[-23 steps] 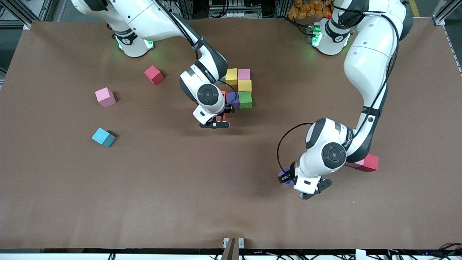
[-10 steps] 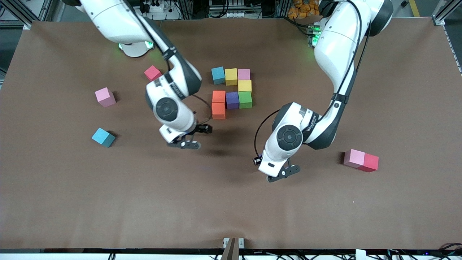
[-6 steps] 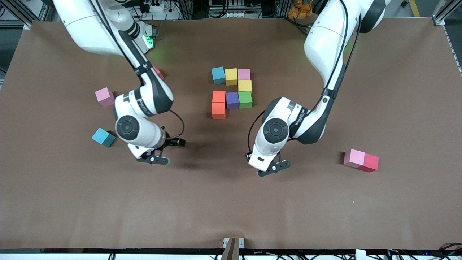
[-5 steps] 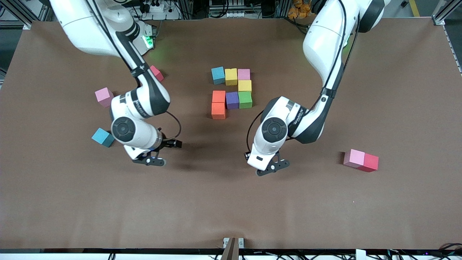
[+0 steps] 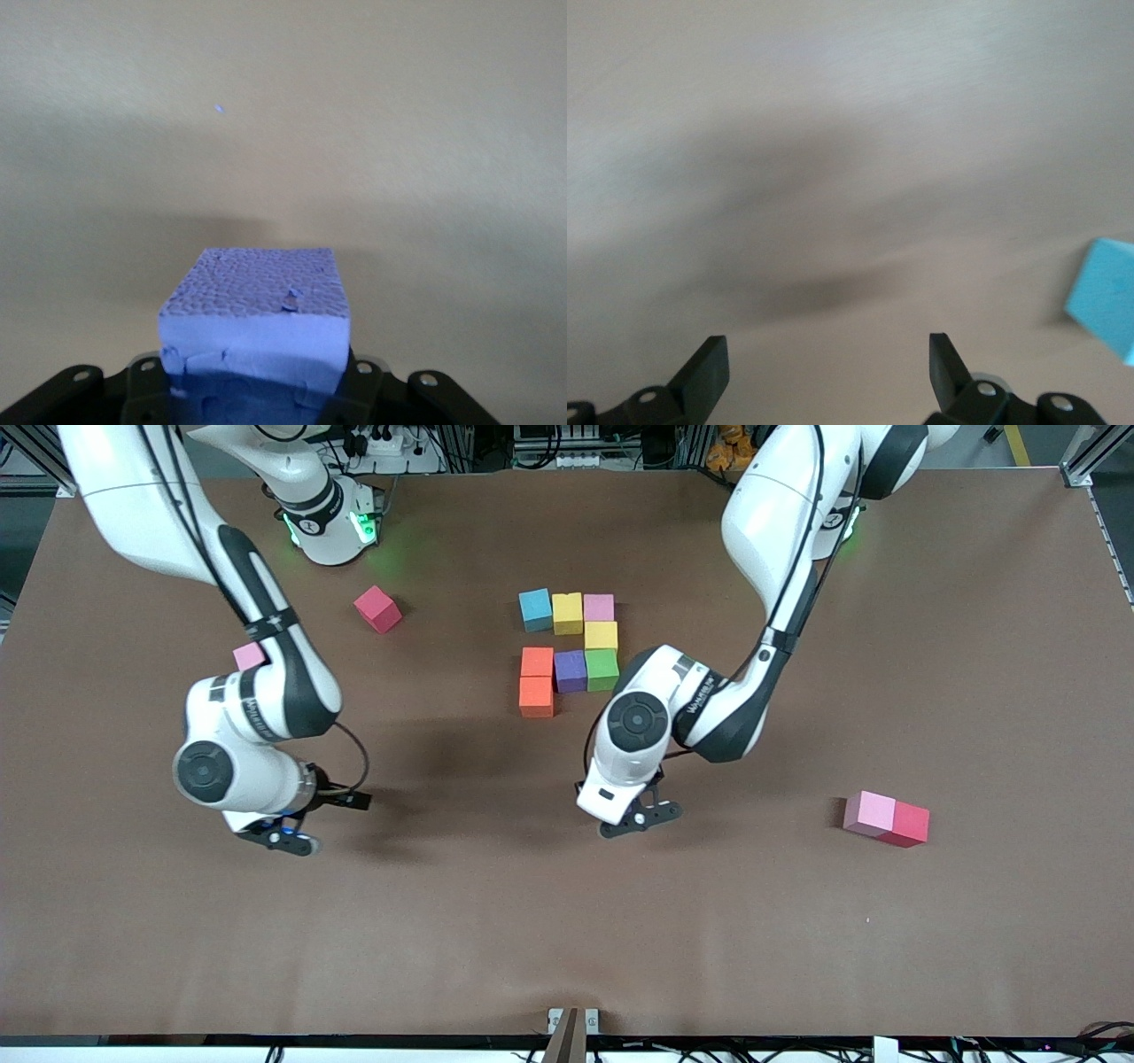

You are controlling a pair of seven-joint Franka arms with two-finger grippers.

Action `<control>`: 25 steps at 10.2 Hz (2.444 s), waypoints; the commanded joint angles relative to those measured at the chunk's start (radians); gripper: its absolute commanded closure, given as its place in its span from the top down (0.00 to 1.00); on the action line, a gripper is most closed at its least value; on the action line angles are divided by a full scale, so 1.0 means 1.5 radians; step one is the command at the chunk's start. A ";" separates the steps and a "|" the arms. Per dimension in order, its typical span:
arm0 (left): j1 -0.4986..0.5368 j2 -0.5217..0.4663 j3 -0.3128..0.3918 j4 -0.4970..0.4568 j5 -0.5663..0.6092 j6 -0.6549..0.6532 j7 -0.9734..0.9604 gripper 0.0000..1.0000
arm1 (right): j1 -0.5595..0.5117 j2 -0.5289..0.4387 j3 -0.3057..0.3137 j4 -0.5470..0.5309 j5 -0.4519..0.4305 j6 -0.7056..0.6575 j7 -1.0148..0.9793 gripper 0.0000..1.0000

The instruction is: Form number 2 with 11 blocks

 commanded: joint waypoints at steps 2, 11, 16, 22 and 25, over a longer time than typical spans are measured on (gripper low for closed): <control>-0.036 -0.001 0.016 -0.005 -0.058 0.051 -0.012 0.32 | -0.024 -0.003 -0.060 0.002 -0.031 -0.011 0.036 1.00; -0.136 0.044 0.036 -0.004 -0.127 0.074 -0.036 0.30 | -0.099 -0.085 -0.071 -0.184 -0.030 0.120 0.128 1.00; -0.176 0.073 0.069 -0.003 -0.129 0.070 -0.034 0.30 | -0.122 -0.082 -0.071 -0.184 -0.030 0.096 0.037 1.00; -0.188 0.074 0.080 -0.004 -0.146 0.065 -0.030 0.30 | -0.127 -0.049 -0.069 -0.185 -0.019 0.118 0.018 1.00; -0.189 0.072 0.077 -0.004 -0.146 0.055 -0.029 0.30 | -0.128 -0.030 -0.067 -0.199 -0.018 0.124 0.017 1.00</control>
